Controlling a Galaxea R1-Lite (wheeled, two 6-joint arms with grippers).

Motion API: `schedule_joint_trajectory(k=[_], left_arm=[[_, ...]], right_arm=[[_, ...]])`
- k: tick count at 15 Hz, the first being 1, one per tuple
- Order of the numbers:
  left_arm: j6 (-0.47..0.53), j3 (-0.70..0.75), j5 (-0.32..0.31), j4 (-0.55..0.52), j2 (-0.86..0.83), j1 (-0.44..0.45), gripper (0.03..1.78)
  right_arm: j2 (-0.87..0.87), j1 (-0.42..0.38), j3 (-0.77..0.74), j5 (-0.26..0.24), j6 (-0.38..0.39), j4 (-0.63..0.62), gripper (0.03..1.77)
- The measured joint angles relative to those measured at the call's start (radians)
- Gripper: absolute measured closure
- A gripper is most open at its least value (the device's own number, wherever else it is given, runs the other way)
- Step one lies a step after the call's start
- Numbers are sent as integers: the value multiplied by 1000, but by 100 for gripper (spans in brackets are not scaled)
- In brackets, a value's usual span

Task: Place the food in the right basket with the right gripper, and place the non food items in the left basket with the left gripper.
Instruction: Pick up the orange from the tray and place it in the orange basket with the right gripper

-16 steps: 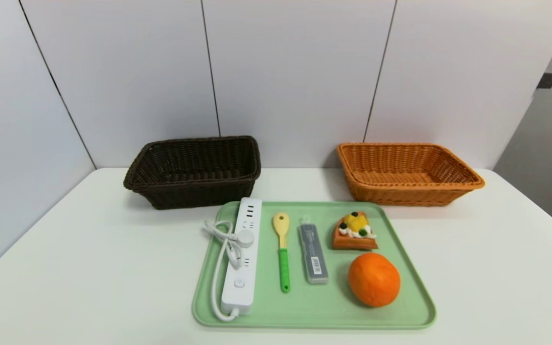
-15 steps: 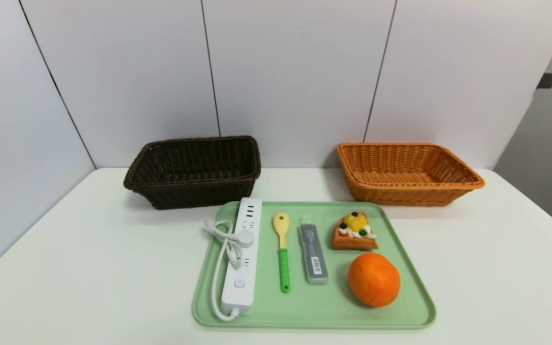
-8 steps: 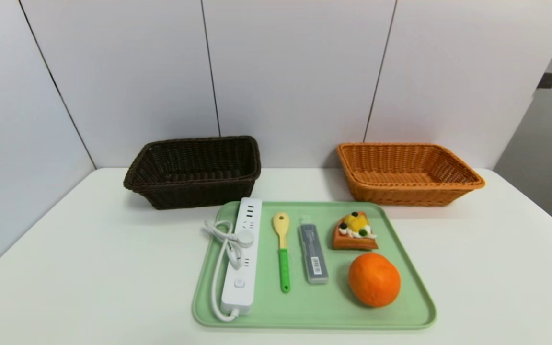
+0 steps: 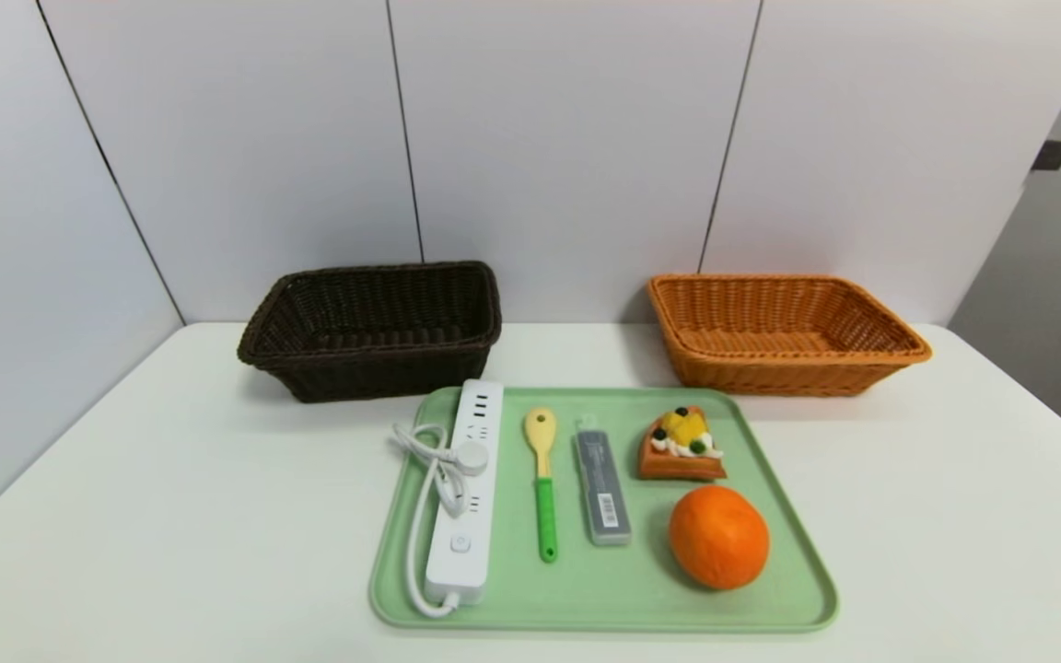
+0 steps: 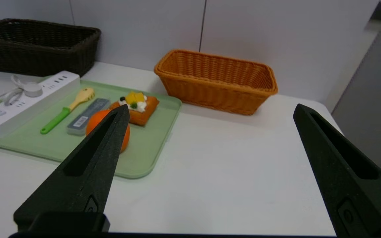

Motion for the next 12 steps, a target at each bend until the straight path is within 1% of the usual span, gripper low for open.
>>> schedule_joint_trajectory(k=[3,5,7,9,12], left_arm=[[13,-83,-27,-158,185,0,12],[21,-119,-56,-235,294,0,12],[22,-143,-70,-306,394,0,12],[21,-171,-78,-340,480,0,12],[14,-199,-93,-347,579,-8,12]], right_arm=[[150,15,-104,43,-23,-47,9],[266,19,-150,55,-26,-112,9],[387,20,-177,60,-27,-201,9],[506,20,-212,62,-29,-271,9],[648,33,-290,63,-31,-298,9]])
